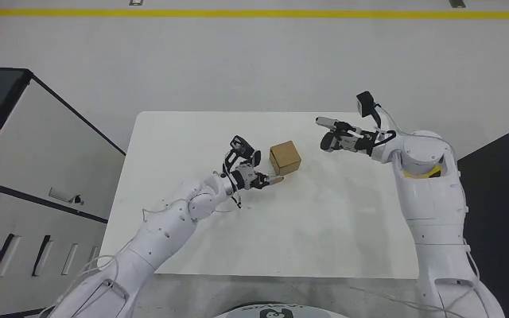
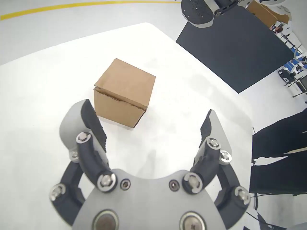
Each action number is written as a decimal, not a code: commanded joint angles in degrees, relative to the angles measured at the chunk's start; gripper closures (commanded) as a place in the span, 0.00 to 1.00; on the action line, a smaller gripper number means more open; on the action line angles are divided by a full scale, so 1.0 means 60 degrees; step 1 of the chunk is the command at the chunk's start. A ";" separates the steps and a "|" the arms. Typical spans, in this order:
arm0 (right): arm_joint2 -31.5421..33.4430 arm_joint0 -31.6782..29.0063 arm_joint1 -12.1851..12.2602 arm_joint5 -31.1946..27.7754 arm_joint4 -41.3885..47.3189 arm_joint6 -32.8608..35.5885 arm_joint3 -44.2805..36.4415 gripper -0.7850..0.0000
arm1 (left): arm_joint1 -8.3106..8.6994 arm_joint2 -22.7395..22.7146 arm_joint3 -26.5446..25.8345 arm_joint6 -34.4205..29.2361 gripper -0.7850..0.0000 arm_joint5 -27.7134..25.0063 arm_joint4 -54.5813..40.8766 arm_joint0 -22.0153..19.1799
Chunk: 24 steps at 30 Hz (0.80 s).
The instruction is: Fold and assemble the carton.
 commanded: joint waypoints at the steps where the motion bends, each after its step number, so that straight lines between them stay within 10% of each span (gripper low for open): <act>1: 0.0000 0.0000 0.0000 0.0000 0.0000 0.0000 0.0000 0.00 | 0.0002 -0.0004 -0.0019 -0.0027 0.00 0.0016 -0.0037 0.0007; 8: 0.0000 0.0000 0.0000 0.0000 0.0000 0.0000 0.0000 0.00 | 0.0007 0.0072 -0.0005 -0.0103 0.00 -0.0255 0.0236 -0.0022; 24: 0.0000 0.0000 0.0000 0.0000 0.0000 0.0000 0.0000 0.00 | -0.0551 0.1038 0.2551 0.4113 0.00 -0.0519 0.3435 -0.1481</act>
